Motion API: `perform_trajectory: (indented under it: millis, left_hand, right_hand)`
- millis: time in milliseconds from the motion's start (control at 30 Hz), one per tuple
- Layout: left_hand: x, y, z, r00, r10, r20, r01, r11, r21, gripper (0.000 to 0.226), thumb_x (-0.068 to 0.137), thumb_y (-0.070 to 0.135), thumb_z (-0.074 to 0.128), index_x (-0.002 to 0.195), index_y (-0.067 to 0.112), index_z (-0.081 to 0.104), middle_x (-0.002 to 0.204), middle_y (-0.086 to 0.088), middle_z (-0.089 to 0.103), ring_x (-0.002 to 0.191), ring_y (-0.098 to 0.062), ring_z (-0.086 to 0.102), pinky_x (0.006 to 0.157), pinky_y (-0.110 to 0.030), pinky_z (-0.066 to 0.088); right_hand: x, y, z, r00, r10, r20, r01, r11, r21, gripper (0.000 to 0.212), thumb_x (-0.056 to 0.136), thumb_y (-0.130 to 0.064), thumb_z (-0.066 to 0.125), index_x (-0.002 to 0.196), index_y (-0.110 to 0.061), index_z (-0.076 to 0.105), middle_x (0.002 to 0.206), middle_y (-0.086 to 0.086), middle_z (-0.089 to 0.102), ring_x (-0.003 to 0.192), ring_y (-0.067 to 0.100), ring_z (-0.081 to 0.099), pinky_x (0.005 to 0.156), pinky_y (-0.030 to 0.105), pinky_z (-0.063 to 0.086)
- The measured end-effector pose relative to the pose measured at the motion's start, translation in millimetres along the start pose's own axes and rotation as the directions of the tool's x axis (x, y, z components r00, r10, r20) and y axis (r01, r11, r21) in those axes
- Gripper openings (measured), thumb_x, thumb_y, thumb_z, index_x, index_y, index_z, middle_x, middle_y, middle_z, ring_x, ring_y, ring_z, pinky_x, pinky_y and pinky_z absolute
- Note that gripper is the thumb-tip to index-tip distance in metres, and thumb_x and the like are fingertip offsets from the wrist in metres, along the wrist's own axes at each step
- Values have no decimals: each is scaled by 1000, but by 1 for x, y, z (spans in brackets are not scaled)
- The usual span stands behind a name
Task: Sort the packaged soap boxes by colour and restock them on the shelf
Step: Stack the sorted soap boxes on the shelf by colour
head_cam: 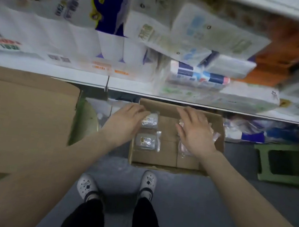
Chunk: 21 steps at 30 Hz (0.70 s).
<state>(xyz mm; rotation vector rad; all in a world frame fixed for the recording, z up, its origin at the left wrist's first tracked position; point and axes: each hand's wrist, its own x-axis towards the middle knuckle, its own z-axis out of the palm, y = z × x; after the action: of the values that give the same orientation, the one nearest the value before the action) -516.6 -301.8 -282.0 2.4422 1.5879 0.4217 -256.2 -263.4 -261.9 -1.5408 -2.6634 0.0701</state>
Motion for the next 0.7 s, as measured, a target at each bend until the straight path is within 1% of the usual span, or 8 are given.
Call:
perform_trajectory:
  millis: [167,300,333,400,467,567,633,700]
  left_hand:
    - [-12,36,116,974,-116,194,135,987,-86,56,76,8,69,130,12,55,123,-9,58,113,-27,52,101,-35,45]
    - [-14,53,197,900,-245,360,292,953,-81,65,68,6,75,130,7,54,128,-16,55,117,-35,54,99,-40,48]
    - [-11,56,212,875,-270,402,327,941,-81,67,72,6,72,135,7,49,135,-18,51,124,-36,49,104,-40,43]
    - [-5,57,241,819,-314,480,387,920,-58,71,85,6,58,149,9,27,153,-16,29,143,-34,25,117,-38,26]
    - [2,51,266,771,-368,519,432,902,-3,75,91,7,49,153,13,8,159,-11,11,148,-28,7,120,-38,16]
    - [11,40,294,728,-443,524,481,874,71,78,93,4,47,154,14,-1,161,-9,-2,148,-26,-3,120,-38,5]
    - [15,32,307,698,-486,525,506,854,118,79,94,3,44,154,14,-6,161,-8,-8,148,-27,-9,116,-37,-6]
    - [15,26,319,686,-509,520,499,849,173,78,95,8,43,153,12,-9,161,-10,-9,147,-30,-11,115,-40,-10]
  right_hand:
    - [-23,48,91,989,6,145,-18,996,84,59,85,-17,59,142,-7,44,135,19,51,120,38,52,98,49,46]
    - [-27,72,159,943,-25,332,-11,994,107,67,82,-14,64,144,-7,40,136,19,49,122,38,50,99,52,46]
    - [-23,76,175,928,-42,371,-2,993,118,69,81,-13,65,145,-9,39,138,18,47,123,38,49,99,53,46]
    - [-8,82,204,904,-76,421,22,991,133,75,81,-11,68,148,-11,34,142,16,44,127,37,46,101,53,45]
    - [18,82,233,878,-109,467,50,989,137,79,84,-12,66,152,-15,26,148,14,37,132,35,41,104,48,40]
    - [63,78,278,878,-168,447,107,981,159,86,84,-5,66,154,-18,18,154,14,26,137,36,33,109,45,35]
    - [87,70,302,882,-204,424,144,975,169,88,80,-4,69,153,-15,22,154,16,27,138,37,30,109,46,34]
    - [103,60,322,874,-269,405,222,962,160,83,79,-7,70,151,-12,30,149,19,35,136,39,34,110,48,31]
